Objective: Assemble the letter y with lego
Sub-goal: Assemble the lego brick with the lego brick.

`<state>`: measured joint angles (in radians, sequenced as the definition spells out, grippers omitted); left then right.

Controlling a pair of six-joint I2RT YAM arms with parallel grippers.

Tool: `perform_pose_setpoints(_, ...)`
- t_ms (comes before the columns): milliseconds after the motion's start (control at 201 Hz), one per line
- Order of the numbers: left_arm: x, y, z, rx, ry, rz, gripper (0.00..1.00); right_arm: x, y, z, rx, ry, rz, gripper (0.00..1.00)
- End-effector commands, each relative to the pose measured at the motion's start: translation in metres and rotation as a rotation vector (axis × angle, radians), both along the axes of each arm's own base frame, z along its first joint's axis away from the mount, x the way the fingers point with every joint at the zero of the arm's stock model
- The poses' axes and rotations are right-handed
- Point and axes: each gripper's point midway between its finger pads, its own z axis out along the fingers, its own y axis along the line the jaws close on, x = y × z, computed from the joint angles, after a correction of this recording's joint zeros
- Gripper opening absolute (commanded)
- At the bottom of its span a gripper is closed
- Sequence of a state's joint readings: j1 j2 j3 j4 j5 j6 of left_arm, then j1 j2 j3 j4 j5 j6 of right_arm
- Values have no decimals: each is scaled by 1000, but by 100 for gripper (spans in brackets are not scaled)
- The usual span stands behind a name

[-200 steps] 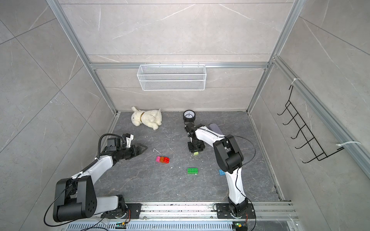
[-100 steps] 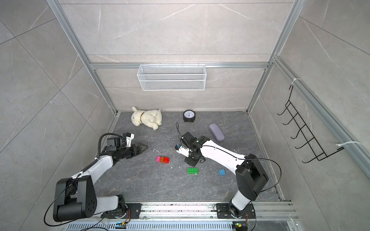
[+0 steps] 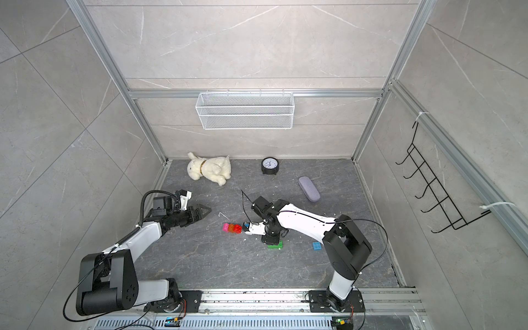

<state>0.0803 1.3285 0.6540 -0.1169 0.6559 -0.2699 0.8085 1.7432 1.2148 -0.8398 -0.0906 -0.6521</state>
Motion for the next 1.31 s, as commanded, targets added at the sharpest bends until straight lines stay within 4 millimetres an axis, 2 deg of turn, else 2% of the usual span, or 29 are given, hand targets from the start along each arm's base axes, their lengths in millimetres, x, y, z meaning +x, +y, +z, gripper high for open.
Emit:
perform_pose_setpoints(0, 2, 2, -4, 16, -8, -8, 91, -5, 5, -6, -6, 26, 47, 34)
perform_pose_setpoints(448, 2, 3, -7, 20, 0, -4, 91, -4, -3, -32, -104, 39, 72, 33)
perform_pose_setpoints(742, 3, 3, -9, 23, 4, -5, 91, -18, -18, -42, -167, 91, 119, 28)
perform_pose_setpoints(1020, 3, 3, -10, 26, 6, -5, 91, -20, -15, -44, -79, 99, 45, 26)
perform_pose_setpoints(1304, 3, 4, -11, 30, 10, -2, 91, -17, -39, -64, -125, 95, -64, 23)
